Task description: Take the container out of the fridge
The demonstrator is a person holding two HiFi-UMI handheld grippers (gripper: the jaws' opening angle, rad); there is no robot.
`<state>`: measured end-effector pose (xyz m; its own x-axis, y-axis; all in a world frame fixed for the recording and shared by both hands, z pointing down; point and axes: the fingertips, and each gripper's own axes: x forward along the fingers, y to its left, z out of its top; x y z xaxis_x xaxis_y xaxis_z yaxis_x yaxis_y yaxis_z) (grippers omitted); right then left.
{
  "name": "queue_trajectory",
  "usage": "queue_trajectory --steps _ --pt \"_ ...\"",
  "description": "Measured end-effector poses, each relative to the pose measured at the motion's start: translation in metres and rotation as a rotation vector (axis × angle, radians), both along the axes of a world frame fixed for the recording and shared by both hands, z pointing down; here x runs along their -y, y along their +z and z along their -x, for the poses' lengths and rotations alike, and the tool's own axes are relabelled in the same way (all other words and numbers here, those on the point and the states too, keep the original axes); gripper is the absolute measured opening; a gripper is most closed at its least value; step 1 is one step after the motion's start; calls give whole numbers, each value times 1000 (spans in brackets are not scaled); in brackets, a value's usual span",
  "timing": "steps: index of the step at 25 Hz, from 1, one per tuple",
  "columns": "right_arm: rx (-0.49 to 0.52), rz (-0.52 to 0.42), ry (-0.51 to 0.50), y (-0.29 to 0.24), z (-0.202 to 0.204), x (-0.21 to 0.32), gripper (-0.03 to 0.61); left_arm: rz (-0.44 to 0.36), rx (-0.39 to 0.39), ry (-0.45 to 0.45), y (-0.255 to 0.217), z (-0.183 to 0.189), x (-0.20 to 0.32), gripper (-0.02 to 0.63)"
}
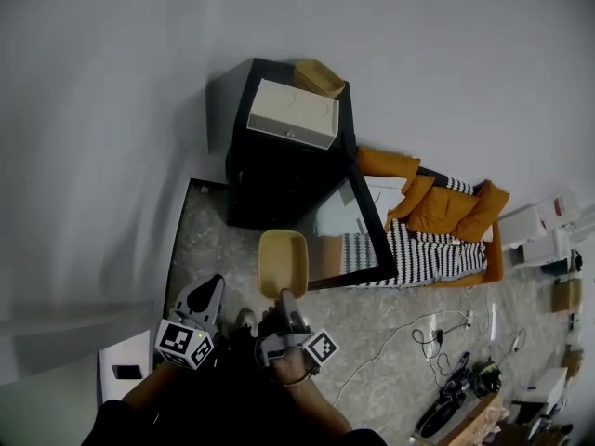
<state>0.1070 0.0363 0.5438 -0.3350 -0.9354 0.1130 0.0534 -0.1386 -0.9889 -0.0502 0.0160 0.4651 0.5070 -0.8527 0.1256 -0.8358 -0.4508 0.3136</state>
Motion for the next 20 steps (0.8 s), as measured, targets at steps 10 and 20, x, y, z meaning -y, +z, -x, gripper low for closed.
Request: queue_trajectory --steps 10,20 --pt "-2 -14 -2 -5 3 5 199 -13 4 4 1 1 3 5" --pt "3 -10 -1 -4 5 6 199 -13 3 3 0 2 5 5"
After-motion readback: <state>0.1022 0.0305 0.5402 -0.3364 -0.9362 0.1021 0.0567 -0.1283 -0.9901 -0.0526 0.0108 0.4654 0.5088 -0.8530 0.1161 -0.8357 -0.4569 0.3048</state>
